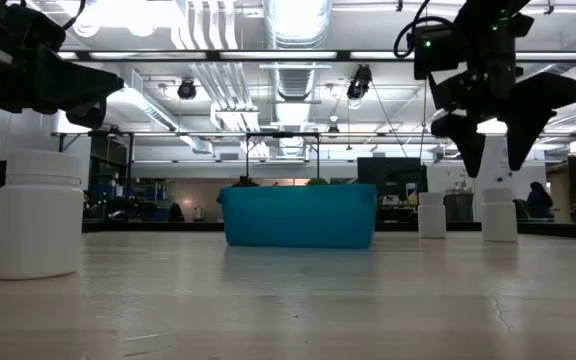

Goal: Pick and place pill bottles into a basket
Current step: Put the white pill bottle into the blue bin

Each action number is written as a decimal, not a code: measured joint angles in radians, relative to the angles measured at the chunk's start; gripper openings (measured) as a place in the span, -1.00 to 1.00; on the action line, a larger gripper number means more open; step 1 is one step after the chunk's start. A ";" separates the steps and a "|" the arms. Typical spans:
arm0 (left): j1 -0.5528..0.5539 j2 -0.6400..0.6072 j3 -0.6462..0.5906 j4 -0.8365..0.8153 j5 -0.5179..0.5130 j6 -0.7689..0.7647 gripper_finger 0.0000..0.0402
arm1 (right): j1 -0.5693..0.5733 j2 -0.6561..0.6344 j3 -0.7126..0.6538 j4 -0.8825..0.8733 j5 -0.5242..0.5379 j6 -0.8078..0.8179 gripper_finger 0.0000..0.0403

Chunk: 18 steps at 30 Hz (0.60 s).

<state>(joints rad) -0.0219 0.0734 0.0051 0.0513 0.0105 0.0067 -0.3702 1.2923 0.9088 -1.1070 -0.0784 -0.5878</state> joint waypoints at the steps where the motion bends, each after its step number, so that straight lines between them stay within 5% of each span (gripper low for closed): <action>1: 0.000 0.000 0.000 0.000 0.000 0.000 -0.84 | 0.000 0.009 -0.001 0.000 0.000 0.001 0.52; 18: 0.000 0.000 0.000 0.000 0.000 0.000 -0.84 | -0.003 0.024 -0.109 0.115 -0.004 0.044 0.52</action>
<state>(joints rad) -0.0223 0.0734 0.0051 0.0513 0.0109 0.0067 -0.3729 1.3164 0.7999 -0.9918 -0.0826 -0.5442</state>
